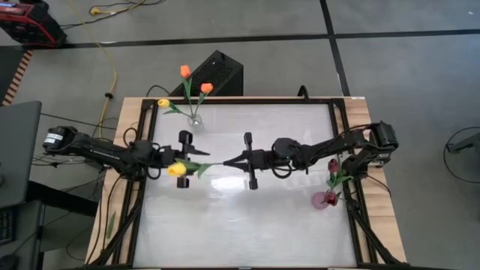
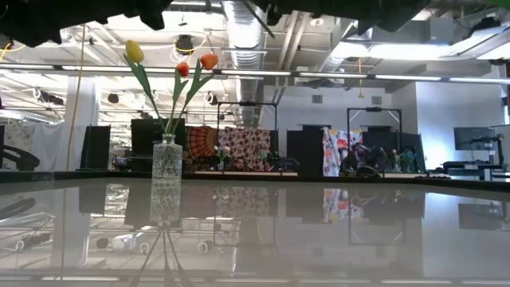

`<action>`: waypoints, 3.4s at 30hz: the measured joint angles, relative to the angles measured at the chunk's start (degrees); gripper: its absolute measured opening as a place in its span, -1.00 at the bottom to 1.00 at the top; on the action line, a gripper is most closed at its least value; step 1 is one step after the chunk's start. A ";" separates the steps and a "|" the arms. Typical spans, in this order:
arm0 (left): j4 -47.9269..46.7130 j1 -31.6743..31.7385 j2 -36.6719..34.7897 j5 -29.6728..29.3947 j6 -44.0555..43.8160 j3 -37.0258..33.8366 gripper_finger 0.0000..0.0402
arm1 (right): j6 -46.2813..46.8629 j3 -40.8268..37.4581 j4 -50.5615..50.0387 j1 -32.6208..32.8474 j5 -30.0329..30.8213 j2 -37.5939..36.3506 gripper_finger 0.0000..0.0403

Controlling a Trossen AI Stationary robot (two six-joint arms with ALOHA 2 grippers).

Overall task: Sort flowers into vase by color
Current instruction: Put the yellow flower into the transparent vase

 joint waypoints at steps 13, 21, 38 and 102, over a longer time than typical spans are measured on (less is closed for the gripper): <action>-0.27 0.02 7.01 0.64 -0.11 7.42 -0.31 | 0.13 0.00 -0.40 -0.44 2.23 0.02 -0.91; -0.33 -0.02 7.91 1.95 0.15 8.85 -0.39 | 0.11 0.00 -0.44 -0.33 2.25 0.02 -0.90; -1.53 -0.39 7.89 -0.17 -1.71 8.85 -1.00 | 0.80 0.00 -3.57 -0.82 2.13 0.02 -0.54; -63.79 33.18 -4.02 -17.10 -6.74 24.34 -1.00 | 10.40 0.00 -32.97 -4.09 2.03 0.02 0.34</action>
